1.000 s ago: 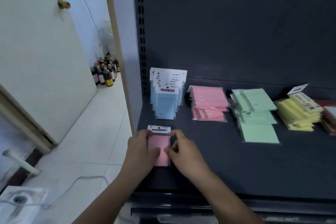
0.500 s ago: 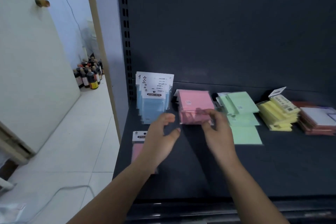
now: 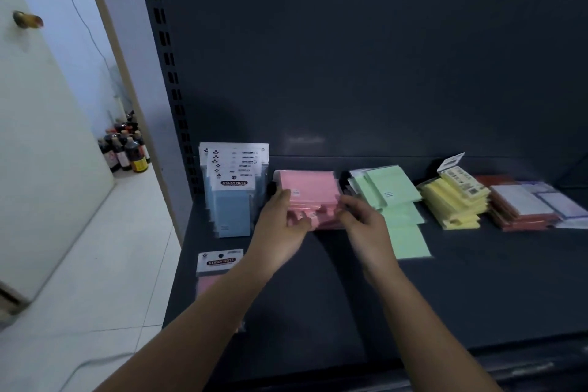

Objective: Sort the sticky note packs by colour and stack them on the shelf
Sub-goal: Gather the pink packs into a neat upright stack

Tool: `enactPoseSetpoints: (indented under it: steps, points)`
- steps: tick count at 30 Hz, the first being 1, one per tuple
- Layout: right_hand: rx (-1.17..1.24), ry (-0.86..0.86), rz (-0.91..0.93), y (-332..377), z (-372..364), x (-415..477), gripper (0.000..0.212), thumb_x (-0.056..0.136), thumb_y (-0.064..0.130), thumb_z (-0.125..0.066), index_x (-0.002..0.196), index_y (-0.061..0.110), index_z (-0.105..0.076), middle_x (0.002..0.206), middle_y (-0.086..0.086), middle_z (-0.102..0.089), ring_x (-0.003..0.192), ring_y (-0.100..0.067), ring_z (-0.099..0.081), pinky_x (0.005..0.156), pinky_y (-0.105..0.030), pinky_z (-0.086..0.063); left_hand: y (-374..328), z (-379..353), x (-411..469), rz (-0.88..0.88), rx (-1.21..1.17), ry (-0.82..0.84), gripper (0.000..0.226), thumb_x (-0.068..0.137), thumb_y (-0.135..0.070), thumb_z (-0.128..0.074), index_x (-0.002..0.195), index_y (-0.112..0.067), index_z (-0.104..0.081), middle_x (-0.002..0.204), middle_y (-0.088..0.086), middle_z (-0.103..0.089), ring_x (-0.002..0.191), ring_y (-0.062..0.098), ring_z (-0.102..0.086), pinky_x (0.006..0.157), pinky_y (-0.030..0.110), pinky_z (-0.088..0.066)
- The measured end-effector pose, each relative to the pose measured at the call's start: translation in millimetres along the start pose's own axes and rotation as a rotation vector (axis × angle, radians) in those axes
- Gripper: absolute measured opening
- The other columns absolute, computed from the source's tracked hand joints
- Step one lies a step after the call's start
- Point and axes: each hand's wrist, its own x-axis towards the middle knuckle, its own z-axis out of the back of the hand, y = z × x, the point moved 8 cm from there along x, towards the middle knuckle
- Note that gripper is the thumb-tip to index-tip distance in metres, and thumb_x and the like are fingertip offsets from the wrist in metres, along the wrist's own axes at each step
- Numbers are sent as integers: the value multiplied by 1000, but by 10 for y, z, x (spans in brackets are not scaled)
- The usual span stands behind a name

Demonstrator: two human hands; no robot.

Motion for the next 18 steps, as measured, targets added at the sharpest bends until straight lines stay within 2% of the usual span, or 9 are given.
enactPoseSetpoints:
  steps: [2,3,6,8,10,12,13,16,18]
  points:
    - [176,-81,-16,-12,64,-38,20,87,6,-59,103,13,-68,98,3,-70,96,-12,-64,83,-18,-49,30,68,-44,30,-84,-83,33,86,-7,-59,114,-24,-52,98,-26,-52,84,-22,-50,71,-7,-32]
    - [250,-114,-24,-13,90,-67,14,86,8,-61,95,14,-70,92,5,-72,92,-11,-65,79,-17,-49,73,110,-75,66,-135,-140,27,87,-10,-60,108,-25,-54,98,-20,-57,89,-14,-54,75,-2,-37]
    - [432,-128,-90,-55,103,-158,4,84,10,-65,80,10,-65,85,-3,-69,86,-17,-65,82,-26,-53,273,230,-215,225,-399,-306,4,86,-15,-64,87,-18,-65,92,-3,-67,85,8,-62,75,12,-46]
    - [516,-82,-159,-96,74,-218,15,83,14,-66,74,11,-55,78,-5,-65,78,-15,-65,73,-26,-55,398,207,-295,341,-584,-303,10,86,-15,-64,78,-11,-61,83,6,-67,80,15,-63,77,22,-51]
    - [538,-27,-232,-153,60,-267,23,84,16,-66,71,15,-48,71,-3,-65,66,-14,-65,61,-25,-55,497,169,-354,436,-686,-274,15,86,-8,-63,75,-10,-53,81,11,-62,80,23,-60,80,31,-51]
    - [466,35,-306,-233,51,-320,22,85,18,-64,72,16,-46,68,-4,-63,56,-14,-59,53,-25,-48,579,157,-410,507,-687,-228,17,84,4,-59,80,-11,-52,88,13,-60,84,26,-57,79,37,-49]
    - [410,69,-331,-276,42,-348,19,87,18,-63,75,15,-48,67,-4,-60,54,-14,-54,52,-25,-42,599,148,-442,519,-659,-181,20,83,7,-55,87,-13,-52,94,12,-61,84,25,-58,73,35,-49]
    - [235,148,-329,-363,40,-420,10,87,17,-63,91,13,-55,64,1,-58,50,-7,-49,49,-20,-38,603,129,-563,486,-487,-24,36,83,4,-50,106,-25,-51,98,-1,-64,80,13,-62,53,18,-47]
    - [120,206,-283,-381,52,-457,18,85,15,-67,99,15,-56,64,3,-60,45,0,-50,45,-13,-39,569,194,-613,388,-241,0,38,84,-4,-54,109,-31,-50,88,-11,-63,76,1,-61,57,13,-46]
